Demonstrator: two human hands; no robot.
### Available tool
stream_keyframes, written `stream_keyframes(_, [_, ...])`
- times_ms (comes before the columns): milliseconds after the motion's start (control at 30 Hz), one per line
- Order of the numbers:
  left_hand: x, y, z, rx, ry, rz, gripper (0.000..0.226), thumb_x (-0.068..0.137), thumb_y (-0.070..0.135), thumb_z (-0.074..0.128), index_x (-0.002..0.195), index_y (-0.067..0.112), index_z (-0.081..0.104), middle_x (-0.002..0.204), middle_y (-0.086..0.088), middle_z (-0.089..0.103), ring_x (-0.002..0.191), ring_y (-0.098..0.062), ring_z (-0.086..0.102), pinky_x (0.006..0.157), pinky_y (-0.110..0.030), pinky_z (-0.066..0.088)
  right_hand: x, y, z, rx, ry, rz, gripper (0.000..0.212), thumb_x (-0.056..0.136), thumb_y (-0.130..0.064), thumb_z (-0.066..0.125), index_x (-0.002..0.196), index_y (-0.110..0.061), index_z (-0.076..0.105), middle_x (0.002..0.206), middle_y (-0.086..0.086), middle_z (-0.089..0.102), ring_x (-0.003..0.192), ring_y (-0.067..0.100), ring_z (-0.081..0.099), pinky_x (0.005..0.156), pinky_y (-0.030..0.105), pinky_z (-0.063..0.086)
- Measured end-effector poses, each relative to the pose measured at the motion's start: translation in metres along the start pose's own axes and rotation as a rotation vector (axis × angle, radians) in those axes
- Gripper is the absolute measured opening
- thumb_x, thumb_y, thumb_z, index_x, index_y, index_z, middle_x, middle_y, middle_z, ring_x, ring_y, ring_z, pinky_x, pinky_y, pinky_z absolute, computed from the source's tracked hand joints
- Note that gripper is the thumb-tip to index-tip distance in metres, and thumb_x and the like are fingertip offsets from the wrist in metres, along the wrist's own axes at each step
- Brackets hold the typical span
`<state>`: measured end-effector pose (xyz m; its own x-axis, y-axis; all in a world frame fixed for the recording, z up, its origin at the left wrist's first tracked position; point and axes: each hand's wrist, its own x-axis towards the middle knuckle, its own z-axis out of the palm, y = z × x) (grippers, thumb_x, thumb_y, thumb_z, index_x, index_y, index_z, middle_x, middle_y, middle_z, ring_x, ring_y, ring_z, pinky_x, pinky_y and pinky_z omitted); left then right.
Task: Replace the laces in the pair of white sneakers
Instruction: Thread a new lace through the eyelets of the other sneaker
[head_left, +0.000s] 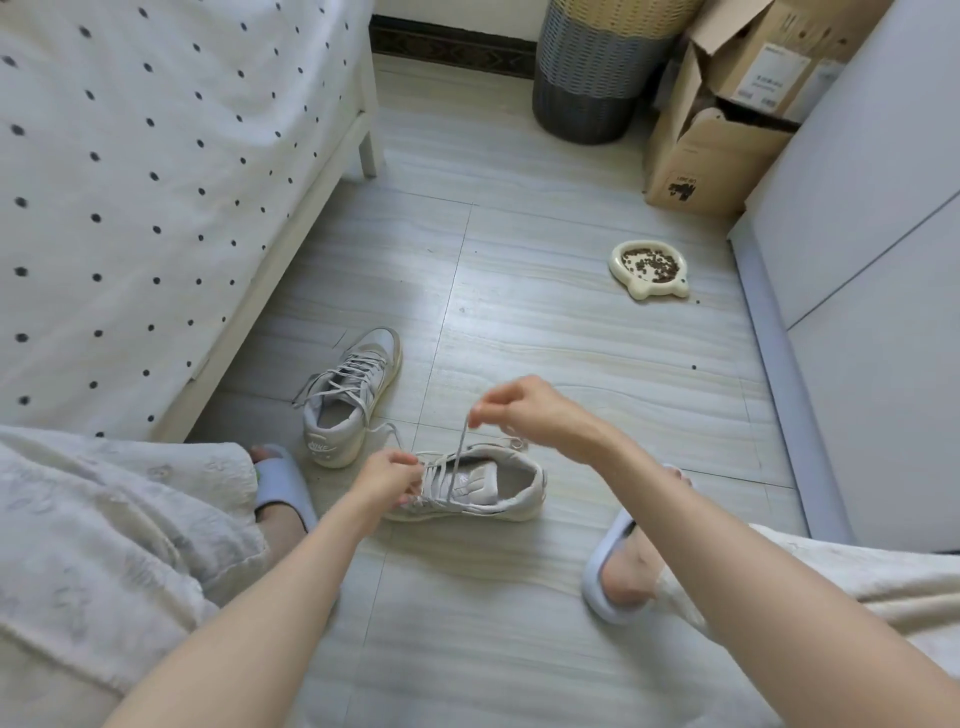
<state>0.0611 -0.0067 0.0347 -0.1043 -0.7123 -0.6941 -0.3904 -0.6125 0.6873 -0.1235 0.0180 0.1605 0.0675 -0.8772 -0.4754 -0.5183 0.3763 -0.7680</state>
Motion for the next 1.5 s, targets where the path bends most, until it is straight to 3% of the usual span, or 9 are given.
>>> stream_keyframes(167, [-0.003,-0.019,0.012,0.085,-0.113,-0.043,0.026,0.090,0.004,0.056,0.113,0.010,0.047,0.092,-0.006,0.054,0.066,-0.011,0.052,0.051,-0.017,0.042,0.009,-0.014,-0.016,0.475,0.077,-0.088,0.022,0.096,-0.015,0.049,0.077,-0.015,0.060,0.094,0.000,0.069,0.099,0.012,0.060,0.086,0.025,0.043])
stream_keyframes(333, [0.013,-0.010,0.009,0.036,0.009,0.052,0.028,0.087,-0.002,0.053,0.115,0.003,0.054,0.093,-0.011,0.057,0.077,-0.019,0.054,0.062,-0.025,0.046,0.009,0.004,-0.020,0.978,0.127,0.029,0.029,0.098,-0.008,0.037,0.071,-0.008,0.045,0.060,0.006,0.054,0.062,0.023,0.056,0.072,0.030,0.054])
stream_keyframes(433, [0.024,-0.009,0.006,0.038,0.108,0.043,0.021,0.083,0.003,0.057,0.103,0.008,0.059,0.087,-0.011,0.061,0.073,-0.024,0.056,0.079,-0.037,0.053,0.009,0.032,-0.016,0.680,0.270,0.128,0.032,0.096,-0.016,0.044,0.065,-0.015,0.037,0.048,-0.003,0.036,0.047,0.017,0.034,0.052,0.029,0.041])
stream_keyframes(600, [0.025,-0.010,0.011,0.164,0.273,0.040,0.028,0.082,0.006,0.059,0.109,0.009,0.062,0.104,-0.010,0.061,0.102,-0.029,0.057,0.088,-0.032,0.044,0.016,0.070,0.008,-0.034,0.334,0.125,0.023,0.091,-0.025,0.049,0.070,-0.015,0.046,0.066,0.000,0.049,0.067,0.021,0.046,0.063,0.030,0.035])
stream_keyframes(900, [0.013,-0.047,0.049,0.347,0.137,0.080,0.026,0.084,0.006,0.058,0.110,0.005,0.059,0.117,-0.015,0.049,0.114,-0.027,0.048,0.095,-0.023,0.032,0.044,0.097,0.040,-0.947,-0.161,0.162,0.036,0.088,-0.037,0.055,0.115,-0.013,0.057,0.120,0.015,0.059,0.115,0.031,0.051,0.086,0.032,0.042])
stream_keyframes(1000, [0.013,-0.058,0.047,0.357,0.135,0.044,0.018,0.083,0.014,0.064,0.096,0.011,0.052,0.108,-0.013,0.054,0.107,-0.026,0.051,0.083,-0.025,0.035,0.049,0.097,0.049,-0.877,-0.217,0.209,0.037,0.089,-0.037,0.053,0.115,-0.012,0.056,0.122,0.013,0.060,0.113,0.030,0.055,0.080,0.030,0.042])
stream_keyframes(1133, [0.012,-0.055,0.051,0.291,0.173,-0.001,0.037,0.079,0.026,0.072,0.091,0.010,0.041,0.102,-0.011,0.053,0.100,-0.027,0.050,0.076,-0.028,0.034,0.054,0.086,0.039,-0.747,0.023,0.173,0.032,0.091,-0.033,0.051,0.115,-0.013,0.052,0.118,0.016,0.061,0.109,0.033,0.056,0.075,0.033,0.040])
stream_keyframes(1367, [0.023,-0.054,0.055,0.120,0.229,-0.133,0.046,0.072,0.018,0.073,0.100,0.010,0.037,0.112,-0.013,0.049,0.103,-0.033,0.055,0.089,-0.035,0.048,0.040,0.080,-0.002,-0.605,0.173,0.209,0.022,0.091,-0.025,0.050,0.094,-0.009,0.066,0.100,0.017,0.066,0.097,0.035,0.057,0.066,0.032,0.036])
stream_keyframes(1500, [0.025,-0.048,0.049,-0.004,0.201,-0.215,0.036,0.076,0.006,0.068,0.102,0.006,0.043,0.101,-0.013,0.052,0.070,-0.029,0.061,0.047,-0.027,0.055,0.025,0.084,-0.017,-0.421,0.251,0.258,0.024,0.090,-0.023,0.050,0.088,-0.008,0.068,0.092,0.014,0.067,0.098,0.032,0.054,0.072,0.033,0.040])
